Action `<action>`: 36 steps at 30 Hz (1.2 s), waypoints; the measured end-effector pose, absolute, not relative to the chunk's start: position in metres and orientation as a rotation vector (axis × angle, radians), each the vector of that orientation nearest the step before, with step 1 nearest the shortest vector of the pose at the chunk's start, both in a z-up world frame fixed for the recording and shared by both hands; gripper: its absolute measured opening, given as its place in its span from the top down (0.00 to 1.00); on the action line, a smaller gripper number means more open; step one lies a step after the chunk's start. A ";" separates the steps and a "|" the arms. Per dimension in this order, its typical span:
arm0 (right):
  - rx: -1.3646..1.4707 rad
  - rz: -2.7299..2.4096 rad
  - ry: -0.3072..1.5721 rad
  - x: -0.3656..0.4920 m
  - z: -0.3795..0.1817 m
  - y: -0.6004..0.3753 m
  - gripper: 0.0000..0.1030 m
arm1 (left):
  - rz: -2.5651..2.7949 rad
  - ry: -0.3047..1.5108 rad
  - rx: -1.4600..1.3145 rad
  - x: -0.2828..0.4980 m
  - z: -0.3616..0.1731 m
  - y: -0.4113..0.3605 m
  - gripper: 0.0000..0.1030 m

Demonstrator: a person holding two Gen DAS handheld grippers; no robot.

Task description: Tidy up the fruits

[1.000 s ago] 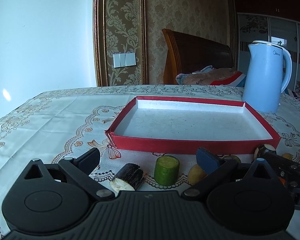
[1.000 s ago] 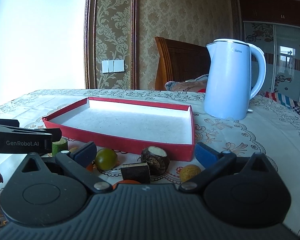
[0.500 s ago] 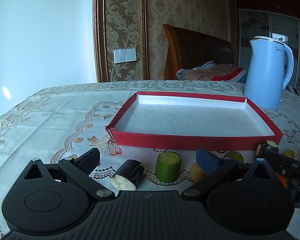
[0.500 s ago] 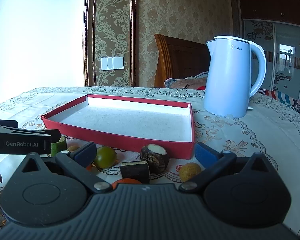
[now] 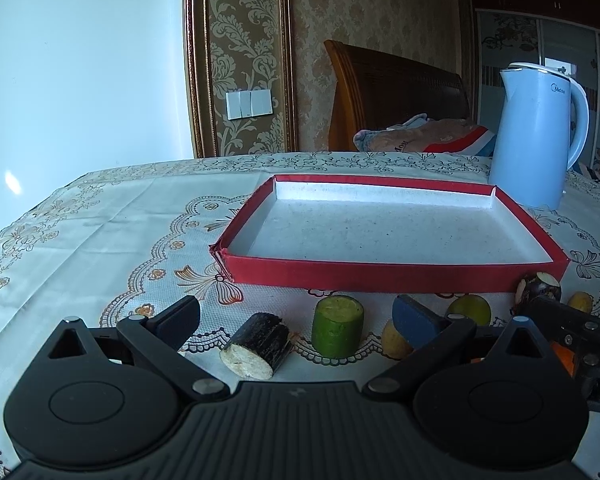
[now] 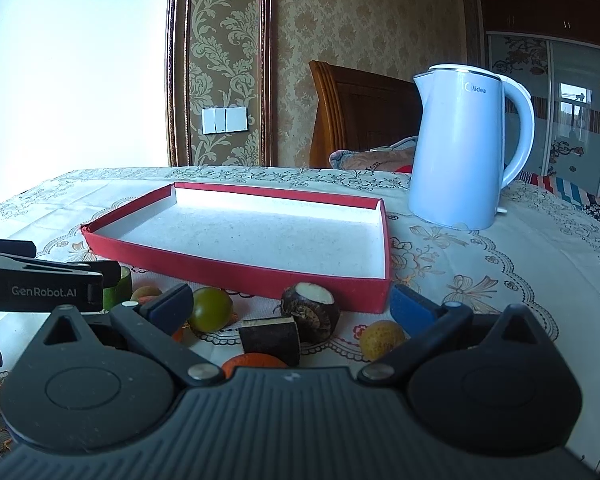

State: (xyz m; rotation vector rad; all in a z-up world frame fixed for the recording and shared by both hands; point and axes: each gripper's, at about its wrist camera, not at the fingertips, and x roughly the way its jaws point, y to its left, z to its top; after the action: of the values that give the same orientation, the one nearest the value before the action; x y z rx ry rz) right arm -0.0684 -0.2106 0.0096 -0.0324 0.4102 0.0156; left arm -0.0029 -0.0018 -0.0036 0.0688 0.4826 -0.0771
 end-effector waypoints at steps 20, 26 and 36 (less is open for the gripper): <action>0.027 0.107 0.479 -0.123 0.008 -0.258 0.00 | -0.088 0.504 0.059 -0.035 -0.009 0.018 0.00; -0.046 0.162 0.526 -0.114 0.004 -0.236 0.10 | -0.097 0.527 0.109 -0.036 -0.014 0.011 0.00; -0.047 0.166 0.614 -0.086 -0.003 -0.225 0.22 | -0.135 0.543 0.151 -0.036 -0.016 0.003 0.00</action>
State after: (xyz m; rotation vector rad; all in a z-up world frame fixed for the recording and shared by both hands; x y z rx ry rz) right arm -0.0856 -0.2249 -0.0025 -0.0471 0.6143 0.1659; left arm -0.0362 0.0033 -0.0155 0.1512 0.5427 -0.1346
